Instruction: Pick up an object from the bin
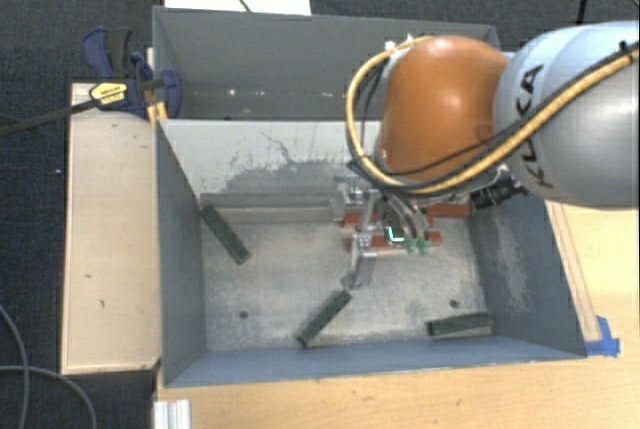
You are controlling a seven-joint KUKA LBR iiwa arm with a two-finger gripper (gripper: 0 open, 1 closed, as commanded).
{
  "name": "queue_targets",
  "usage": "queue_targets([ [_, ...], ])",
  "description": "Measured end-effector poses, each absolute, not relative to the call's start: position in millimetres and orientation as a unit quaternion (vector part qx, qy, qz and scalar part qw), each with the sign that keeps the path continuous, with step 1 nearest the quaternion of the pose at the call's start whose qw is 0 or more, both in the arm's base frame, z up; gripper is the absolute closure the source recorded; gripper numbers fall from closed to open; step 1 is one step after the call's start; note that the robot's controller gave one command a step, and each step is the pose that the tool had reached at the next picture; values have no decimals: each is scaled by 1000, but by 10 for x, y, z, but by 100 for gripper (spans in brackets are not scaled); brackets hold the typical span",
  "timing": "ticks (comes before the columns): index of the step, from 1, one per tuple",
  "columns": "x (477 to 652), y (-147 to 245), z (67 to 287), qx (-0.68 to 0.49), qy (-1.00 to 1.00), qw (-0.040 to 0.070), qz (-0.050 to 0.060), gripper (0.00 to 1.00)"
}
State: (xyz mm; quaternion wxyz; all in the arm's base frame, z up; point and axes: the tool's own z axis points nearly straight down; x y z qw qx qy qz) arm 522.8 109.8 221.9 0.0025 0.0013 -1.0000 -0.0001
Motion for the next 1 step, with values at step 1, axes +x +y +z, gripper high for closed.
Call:
queue_targets([
  [1, 5244, 1092, 2253, 0, -1000, -1, -1, 0],
])
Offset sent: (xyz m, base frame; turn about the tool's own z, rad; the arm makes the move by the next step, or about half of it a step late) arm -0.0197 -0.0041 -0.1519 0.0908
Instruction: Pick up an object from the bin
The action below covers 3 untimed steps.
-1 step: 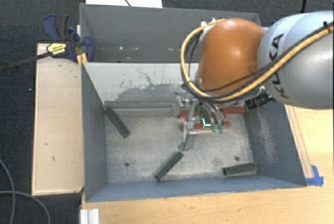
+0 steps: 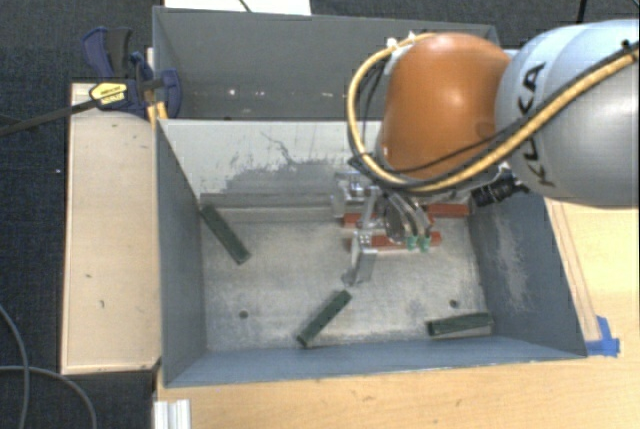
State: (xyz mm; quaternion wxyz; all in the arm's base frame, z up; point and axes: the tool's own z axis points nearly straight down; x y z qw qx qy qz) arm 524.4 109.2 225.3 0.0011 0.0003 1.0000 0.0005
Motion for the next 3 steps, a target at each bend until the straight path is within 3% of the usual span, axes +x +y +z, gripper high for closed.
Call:
queue_targets([
  [1, 5182, 1082, 1712, 15, 1000, 4, 1, 0],
  [2, 4893, 1116, 960, 26, 1000, 2, 1, 0],
  [3, 4884, 1177, 702, -60, 998, 0, 0, 100],
])
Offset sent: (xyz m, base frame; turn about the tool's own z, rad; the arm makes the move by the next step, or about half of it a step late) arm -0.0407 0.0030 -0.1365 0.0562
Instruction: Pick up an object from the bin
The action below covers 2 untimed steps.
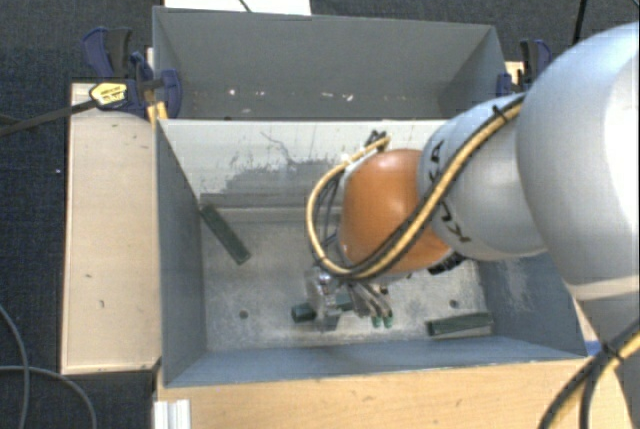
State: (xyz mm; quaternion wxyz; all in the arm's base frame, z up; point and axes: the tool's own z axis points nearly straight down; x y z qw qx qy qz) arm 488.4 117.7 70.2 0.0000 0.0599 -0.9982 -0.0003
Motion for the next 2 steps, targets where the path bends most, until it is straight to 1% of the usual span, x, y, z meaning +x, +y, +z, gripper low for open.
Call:
queue_targets([
  [1, 4884, 1177, 701, 59, -998, 0, 0, 100],
  [2, 4805, 1084, 2100, 53, -999, -1, 0, 100],
])
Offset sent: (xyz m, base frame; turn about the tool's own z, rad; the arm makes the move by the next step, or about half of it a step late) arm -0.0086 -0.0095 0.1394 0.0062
